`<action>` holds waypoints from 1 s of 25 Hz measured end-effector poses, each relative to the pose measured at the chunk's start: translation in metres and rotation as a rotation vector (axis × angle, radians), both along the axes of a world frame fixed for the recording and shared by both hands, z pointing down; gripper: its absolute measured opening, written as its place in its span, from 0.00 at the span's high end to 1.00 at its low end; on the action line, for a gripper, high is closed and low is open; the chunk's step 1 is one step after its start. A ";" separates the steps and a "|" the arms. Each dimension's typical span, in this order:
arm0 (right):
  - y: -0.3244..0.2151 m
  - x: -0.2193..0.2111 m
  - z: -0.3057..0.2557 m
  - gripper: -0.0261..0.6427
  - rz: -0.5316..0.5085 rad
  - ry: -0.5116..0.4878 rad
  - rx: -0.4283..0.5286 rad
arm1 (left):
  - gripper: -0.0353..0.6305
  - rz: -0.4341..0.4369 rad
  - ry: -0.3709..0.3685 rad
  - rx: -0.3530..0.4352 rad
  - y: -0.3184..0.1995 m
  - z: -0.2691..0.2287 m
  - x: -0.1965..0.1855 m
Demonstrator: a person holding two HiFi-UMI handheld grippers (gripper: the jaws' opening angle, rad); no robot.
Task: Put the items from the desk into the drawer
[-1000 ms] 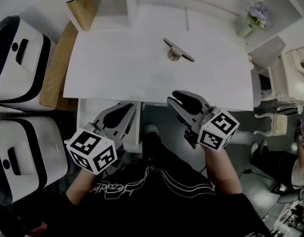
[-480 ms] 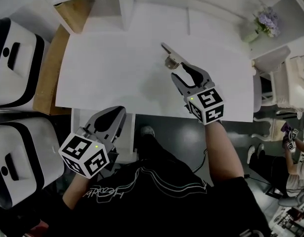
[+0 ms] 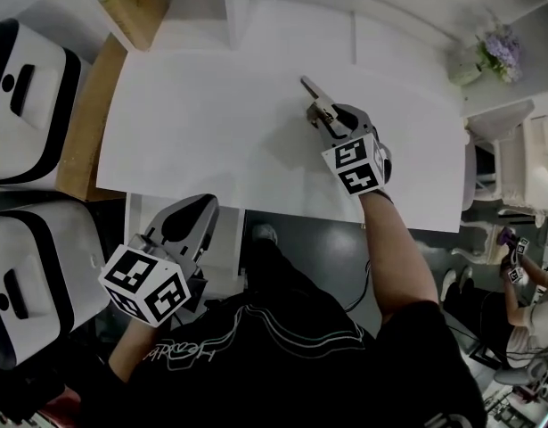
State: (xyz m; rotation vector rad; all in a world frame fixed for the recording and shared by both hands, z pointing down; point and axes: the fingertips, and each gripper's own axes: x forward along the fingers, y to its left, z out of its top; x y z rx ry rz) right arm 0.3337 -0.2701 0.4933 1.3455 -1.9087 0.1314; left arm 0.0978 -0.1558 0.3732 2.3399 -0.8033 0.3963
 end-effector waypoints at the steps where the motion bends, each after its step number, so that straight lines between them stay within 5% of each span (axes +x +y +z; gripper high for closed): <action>1: -0.003 0.000 0.000 0.79 -0.001 0.015 0.007 | 0.91 -0.006 -0.003 -0.003 -0.001 0.001 -0.002; 14: -0.010 -0.001 -0.036 0.89 0.021 0.039 0.098 | 0.91 -0.050 -0.003 0.011 0.012 -0.010 -0.026; 25: 0.062 -0.099 -0.101 0.89 -0.118 -0.062 0.130 | 0.91 -0.118 0.018 0.050 0.051 -0.031 -0.085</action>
